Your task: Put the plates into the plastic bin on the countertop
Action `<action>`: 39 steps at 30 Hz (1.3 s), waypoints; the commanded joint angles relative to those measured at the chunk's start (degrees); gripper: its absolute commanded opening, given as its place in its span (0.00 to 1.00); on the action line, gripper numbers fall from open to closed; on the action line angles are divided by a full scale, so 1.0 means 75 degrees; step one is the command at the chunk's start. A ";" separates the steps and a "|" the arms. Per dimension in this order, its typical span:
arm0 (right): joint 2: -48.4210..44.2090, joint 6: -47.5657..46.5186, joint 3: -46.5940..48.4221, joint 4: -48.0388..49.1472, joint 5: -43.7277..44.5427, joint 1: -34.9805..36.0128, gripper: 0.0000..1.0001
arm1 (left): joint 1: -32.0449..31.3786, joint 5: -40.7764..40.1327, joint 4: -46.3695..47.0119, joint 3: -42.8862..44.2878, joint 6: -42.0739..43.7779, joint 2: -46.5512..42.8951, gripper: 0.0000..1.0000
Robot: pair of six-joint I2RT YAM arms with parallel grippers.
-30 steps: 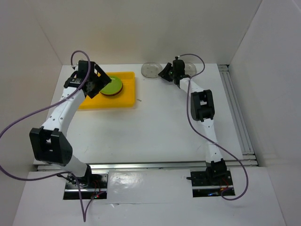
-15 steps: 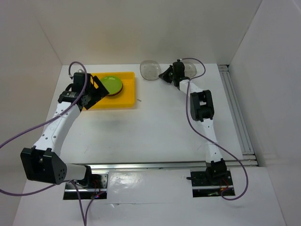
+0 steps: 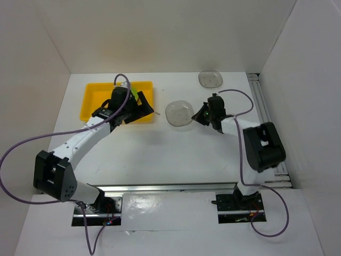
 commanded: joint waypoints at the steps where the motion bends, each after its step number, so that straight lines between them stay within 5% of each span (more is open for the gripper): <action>1: -0.1593 -0.0281 -0.1084 0.1221 -0.0636 0.0112 0.00 | -0.0402 0.0142 0.0711 0.0238 0.0230 0.0330 1.00; 10: -0.2806 0.0058 -0.1310 0.1340 -0.2325 0.0428 0.00 | -0.1140 0.0142 0.1321 -0.0160 -0.0180 0.0635 0.89; 13: -0.2957 0.0058 -0.1239 0.1117 -0.2396 0.0615 0.00 | -0.1235 -0.0034 0.1403 -0.0160 -0.0181 0.0635 0.78; 16: -0.3122 0.0361 -0.1425 0.1386 -0.2584 0.0687 0.00 | -0.1235 -0.0104 0.1741 -0.0231 -0.0111 0.0635 0.40; 17: -0.3204 0.0363 -0.1426 0.1480 -0.2677 0.0687 0.00 | -0.1235 -0.0104 0.1743 -0.0231 -0.0110 0.0635 0.17; 19: -0.3204 0.0363 -0.1497 0.1551 -0.2562 0.0687 0.00 | -0.1235 -0.0279 0.1475 0.0038 -0.0110 0.0635 0.00; 20: -0.3204 0.0224 -0.1392 0.1354 -0.2410 0.0687 0.15 | -0.1235 -0.0361 0.1311 0.0167 -0.0041 0.0705 0.00; 22: -0.3204 -0.0266 -0.1169 0.0733 -0.1452 0.0594 0.91 | -0.1154 -0.0829 0.0714 0.0623 0.0030 0.0705 0.00; 23: -0.3204 -0.0397 -0.1169 0.0441 -0.0914 0.0326 1.00 | -0.1037 -0.1028 0.0422 0.0799 -0.0074 0.0775 0.00; 25: -0.2844 -0.0678 -0.0982 -0.0098 0.0680 -0.0328 1.00 | -0.0373 -0.1252 -0.0198 0.1198 -0.0320 0.0776 0.00; 27: -0.2456 -0.0785 -0.0900 -0.0101 0.0860 -0.0823 1.00 | 0.0180 -0.1323 -0.0273 0.1269 -0.0321 0.0776 0.00; 33: -0.0700 -0.0657 -0.0325 0.0682 0.0475 -0.2335 1.00 | 0.2580 0.0491 0.0991 0.1256 -0.0473 0.1407 0.00; 39: 0.0626 -0.0574 0.0846 0.0801 0.0453 -0.2840 1.00 | 0.3639 0.1113 0.0923 0.2194 -0.0404 0.2743 0.00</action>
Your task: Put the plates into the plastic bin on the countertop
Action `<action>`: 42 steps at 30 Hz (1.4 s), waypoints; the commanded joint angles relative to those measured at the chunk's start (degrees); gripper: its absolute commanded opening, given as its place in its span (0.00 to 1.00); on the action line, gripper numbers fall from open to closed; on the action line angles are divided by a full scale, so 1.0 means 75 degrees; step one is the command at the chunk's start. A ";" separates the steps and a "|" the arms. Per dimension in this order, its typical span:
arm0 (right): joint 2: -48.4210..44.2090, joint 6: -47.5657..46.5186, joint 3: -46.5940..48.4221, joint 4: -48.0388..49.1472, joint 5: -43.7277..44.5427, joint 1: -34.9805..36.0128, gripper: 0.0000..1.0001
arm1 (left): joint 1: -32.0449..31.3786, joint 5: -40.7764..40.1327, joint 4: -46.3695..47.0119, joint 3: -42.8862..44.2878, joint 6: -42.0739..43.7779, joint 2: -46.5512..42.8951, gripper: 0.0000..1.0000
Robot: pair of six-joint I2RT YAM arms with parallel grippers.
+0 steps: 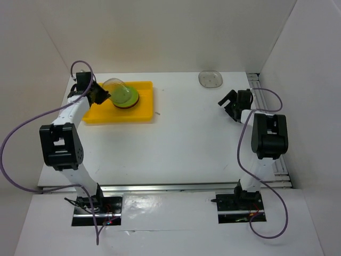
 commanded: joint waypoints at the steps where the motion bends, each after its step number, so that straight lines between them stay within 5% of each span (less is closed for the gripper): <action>1: 0.0582 -0.0026 0.0943 0.0445 0.0023 -0.0095 1.00 | 0.0190 0.0692 0.0246 0.0566 0.0010 0.0586 0.00; 5: 0.1697 -0.0026 0.2158 0.0516 -0.0444 -0.0189 1.00 | 0.0377 0.1031 0.0047 0.0895 0.0081 0.1164 0.03; 8: 0.2705 -0.0026 0.3166 0.0202 -0.0459 -0.0260 1.00 | 0.0377 0.1172 0.0047 0.0789 0.0012 0.1351 0.45; 9: 0.2916 -0.0026 0.3403 0.0118 -0.0388 -0.0260 1.00 | 0.0296 0.1045 0.0047 0.0720 0.0011 0.1351 0.76; 12: 0.3619 -0.0026 0.4326 -0.0349 -0.0212 -0.0189 1.00 | 0.0015 0.0449 -0.0268 0.0719 0.0093 0.1188 0.88; 13: 0.3934 -0.0026 0.4563 -0.0491 -0.0142 -0.0108 1.00 | -0.0056 0.0446 -0.0269 0.0649 0.0093 0.1083 1.00; 18: 0.4850 -0.0097 0.6271 -0.1474 -0.0071 -0.0107 1.00 | -0.0126 -0.0312 -0.1310 0.1034 0.0093 0.0766 1.00; 23: 0.5601 -0.0097 0.7038 -0.1992 -0.0246 -0.0025 0.64 | -0.0151 -0.1007 -0.2715 0.1456 -0.0059 0.0111 1.00; 29: 0.6490 -0.0191 0.8196 -0.2823 -0.0165 0.0267 0.52 | 0.0166 -0.0750 -0.3164 0.0837 0.0174 -0.1014 1.00; 30: 0.6585 -0.0191 0.8360 -0.2963 -0.0060 0.0268 0.36 | 0.0166 -0.0750 -0.3164 0.0743 0.0175 -0.1294 1.00; 31: 0.6656 -0.0191 0.8455 -0.3069 -0.0059 0.0268 0.32 | 0.0166 -0.0750 -0.3164 0.0661 0.0175 -0.1425 1.00; 33: 0.6726 -0.0097 0.8456 -0.3070 0.0034 0.0338 0.28 | 0.0166 -0.0842 -0.3164 0.0509 0.0245 -0.1659 1.00; 37: 0.6657 0.0219 0.8164 -0.3408 0.0279 0.0338 0.00 | 0.0073 -0.0773 -0.3164 0.0508 0.0339 -0.1801 1.00; 42: 0.4742 0.0687 0.6058 -0.2440 0.0703 0.0502 0.00 | -0.0453 -0.0528 -0.3000 0.0427 0.0479 -0.1882 1.00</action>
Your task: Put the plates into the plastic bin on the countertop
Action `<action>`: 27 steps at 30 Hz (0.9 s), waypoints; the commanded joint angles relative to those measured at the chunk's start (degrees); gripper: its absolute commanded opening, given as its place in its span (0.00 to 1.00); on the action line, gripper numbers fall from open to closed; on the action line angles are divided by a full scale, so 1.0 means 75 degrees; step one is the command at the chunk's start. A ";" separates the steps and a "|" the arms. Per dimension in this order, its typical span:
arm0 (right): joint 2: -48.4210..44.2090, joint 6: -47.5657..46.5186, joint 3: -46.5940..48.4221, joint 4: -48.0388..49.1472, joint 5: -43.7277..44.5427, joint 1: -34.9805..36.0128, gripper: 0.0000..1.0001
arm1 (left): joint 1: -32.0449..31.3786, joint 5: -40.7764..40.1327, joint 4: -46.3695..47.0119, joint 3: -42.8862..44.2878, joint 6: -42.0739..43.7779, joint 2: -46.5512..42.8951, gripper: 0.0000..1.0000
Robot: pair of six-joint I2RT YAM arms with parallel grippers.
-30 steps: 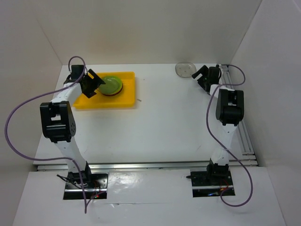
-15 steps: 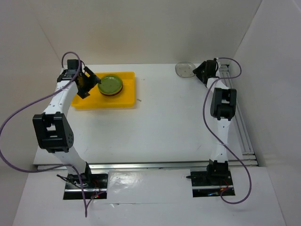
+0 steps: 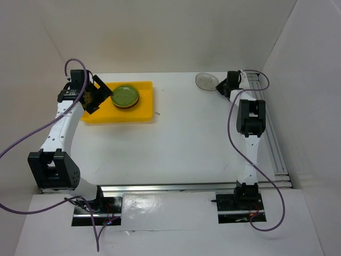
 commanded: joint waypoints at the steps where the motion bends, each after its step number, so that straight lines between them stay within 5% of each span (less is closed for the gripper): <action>1: -0.0970 0.0233 -0.1763 -0.1180 0.0420 0.0208 0.00 | -0.0399 0.0193 0.0206 -0.0099 0.0212 -0.0155 1.00; 11: -0.6162 0.0200 -0.6802 0.0686 -0.0621 0.0700 0.00 | -0.2309 0.0554 0.1249 -0.0730 0.0352 -0.0671 1.00; 20: -0.8927 -0.1652 -0.8048 -0.0473 -0.0975 0.1695 0.00 | -0.3142 0.1704 0.3240 -0.2336 0.0083 -0.1116 1.00; 27: -0.9621 -0.1805 -0.8295 -0.0813 -0.0626 0.2199 0.00 | -0.3634 0.2020 0.4014 -0.2419 -0.0279 -0.0742 1.00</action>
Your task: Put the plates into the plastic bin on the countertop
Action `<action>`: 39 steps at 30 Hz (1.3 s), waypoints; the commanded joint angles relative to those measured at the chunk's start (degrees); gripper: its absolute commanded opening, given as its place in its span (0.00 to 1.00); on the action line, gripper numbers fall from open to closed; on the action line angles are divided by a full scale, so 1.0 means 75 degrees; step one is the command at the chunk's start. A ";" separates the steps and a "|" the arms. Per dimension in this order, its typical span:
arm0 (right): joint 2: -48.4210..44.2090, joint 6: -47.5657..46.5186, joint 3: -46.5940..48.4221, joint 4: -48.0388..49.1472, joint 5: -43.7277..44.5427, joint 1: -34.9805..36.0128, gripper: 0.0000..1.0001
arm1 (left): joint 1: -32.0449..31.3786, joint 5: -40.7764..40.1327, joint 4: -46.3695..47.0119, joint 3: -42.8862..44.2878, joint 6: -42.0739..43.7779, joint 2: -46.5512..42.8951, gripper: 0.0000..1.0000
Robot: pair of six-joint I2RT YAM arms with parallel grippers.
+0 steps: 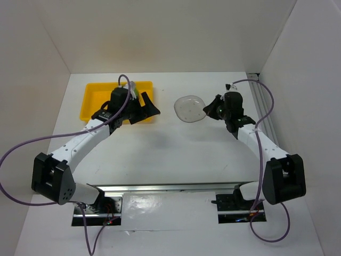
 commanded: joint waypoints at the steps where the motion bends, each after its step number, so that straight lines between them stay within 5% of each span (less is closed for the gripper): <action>1: -0.0337 -0.0336 -0.0074 -0.0304 0.0320 0.0355 0.00 | -0.0230 0.0505 0.1083 0.0117 -0.0243 0.0087 1.00; 11: -0.0513 0.0027 -0.0144 -0.0163 0.0355 0.1210 0.00 | -0.0757 0.0145 0.1226 0.0315 -0.0722 0.1070 0.93; 18: -0.0876 0.0168 -0.0284 -0.0234 0.0438 0.1644 0.00 | -0.0829 -0.0255 0.1225 0.0456 -0.0793 0.1469 0.60; 20: -0.0946 0.0250 -0.0378 -0.0234 0.0438 0.1750 0.00 | -0.0829 -0.0255 0.1294 0.0456 -0.0793 0.1470 0.60; 21: -0.0947 0.0250 -0.0379 -0.0234 0.0438 0.1832 0.00 | -0.0829 -0.0337 0.1295 0.0538 -0.0793 0.1470 0.54; 22: -0.0947 0.0250 -0.0448 -0.0234 0.0438 0.1832 0.00 | -0.0829 -0.0407 0.1214 0.0538 -0.0793 0.1470 0.34; 23: -0.0947 0.0250 -0.0449 -0.0234 0.0438 0.1902 0.00 | -0.0829 -0.0408 0.1213 0.0643 -0.0793 0.1539 0.26; 26: -0.1016 0.0169 -0.0555 -0.0128 0.0438 0.1903 0.40 | -0.0829 -0.0828 0.0549 0.1076 -0.0712 0.1621 0.00; 27: -0.1098 0.0168 -0.0636 -0.0058 0.0647 0.1903 0.63 | -0.0829 -0.0946 0.0406 0.1205 -0.0711 0.1622 0.00; 28: -0.1099 0.0168 -0.0637 -0.0058 0.0777 0.1903 1.00 | -0.0736 -0.1132 0.0323 0.1276 -0.0711 0.1622 0.00; 39: -0.1147 -0.0067 -0.2042 0.0152 0.1166 0.1071 1.00 | 0.2648 -0.0245 0.0252 0.1910 0.0261 0.1621 0.00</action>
